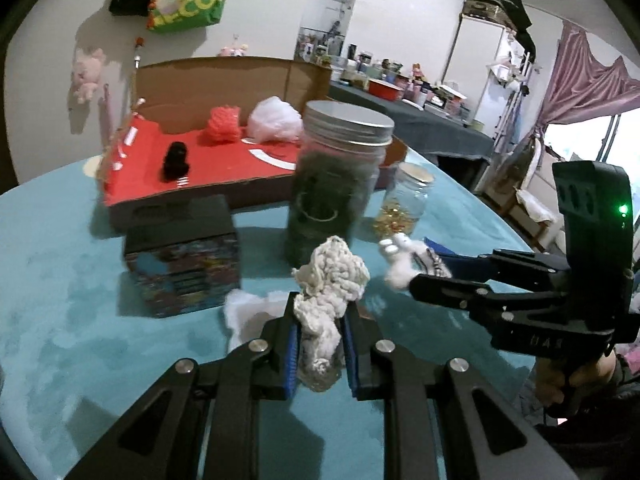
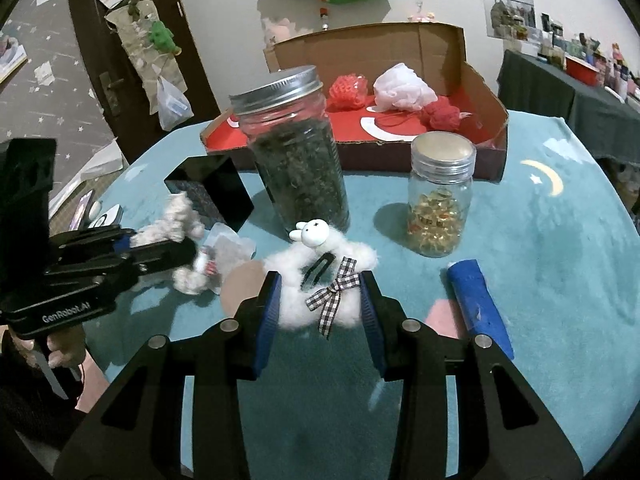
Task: Organize soft objects
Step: 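Lift the scrunchie and sheep plush and carry both over the box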
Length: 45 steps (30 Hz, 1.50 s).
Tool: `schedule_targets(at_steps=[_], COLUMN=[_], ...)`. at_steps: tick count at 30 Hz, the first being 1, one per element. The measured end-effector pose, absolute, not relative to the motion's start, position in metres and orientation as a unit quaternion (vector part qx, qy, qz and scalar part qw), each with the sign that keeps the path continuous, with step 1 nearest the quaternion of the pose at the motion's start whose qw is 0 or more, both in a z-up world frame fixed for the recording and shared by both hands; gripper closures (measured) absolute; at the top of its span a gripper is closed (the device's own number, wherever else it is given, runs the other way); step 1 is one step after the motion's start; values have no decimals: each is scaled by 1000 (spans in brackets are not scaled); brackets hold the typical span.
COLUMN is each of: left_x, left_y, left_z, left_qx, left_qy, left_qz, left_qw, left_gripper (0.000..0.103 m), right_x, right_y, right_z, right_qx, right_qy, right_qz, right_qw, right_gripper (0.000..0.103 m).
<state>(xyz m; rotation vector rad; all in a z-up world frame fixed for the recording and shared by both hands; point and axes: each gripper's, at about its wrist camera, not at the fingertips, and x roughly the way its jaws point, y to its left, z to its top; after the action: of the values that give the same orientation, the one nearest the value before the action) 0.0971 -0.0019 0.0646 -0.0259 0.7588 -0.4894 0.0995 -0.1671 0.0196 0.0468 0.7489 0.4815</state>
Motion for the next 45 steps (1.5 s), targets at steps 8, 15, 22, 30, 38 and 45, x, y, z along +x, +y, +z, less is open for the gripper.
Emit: schedule_targets(at_steps=[8,15,22,30,38,45], left_x=[107,108,106,106,111,123], left_y=[-7,6,35,68,97,119], left_z=[60,63,68,68,68,59], left_qx=[-25,-46,-80,-122,-144,-142], left_qy=[380,387,396,405,417,427], left_qz=[-238,-235,-226,-202,-172,-135], left_qw=[893,890,887,884,881,883], left_gripper=[83,83,83,83,83,83], right_x=[102,103,101,98,97,100], right_y=[-168,-169,-177,-188,-202,-212], right_z=[18,17,23,25,28,30], right_qx=[18,17,8,-6,-14,-19], right_qy=[364,362,353,348,346,342], right_qz=[234,231,213,186,164,148], right_qw=[901,903,911,919,924,928], right_gripper=[66,66,66,66,66,66])
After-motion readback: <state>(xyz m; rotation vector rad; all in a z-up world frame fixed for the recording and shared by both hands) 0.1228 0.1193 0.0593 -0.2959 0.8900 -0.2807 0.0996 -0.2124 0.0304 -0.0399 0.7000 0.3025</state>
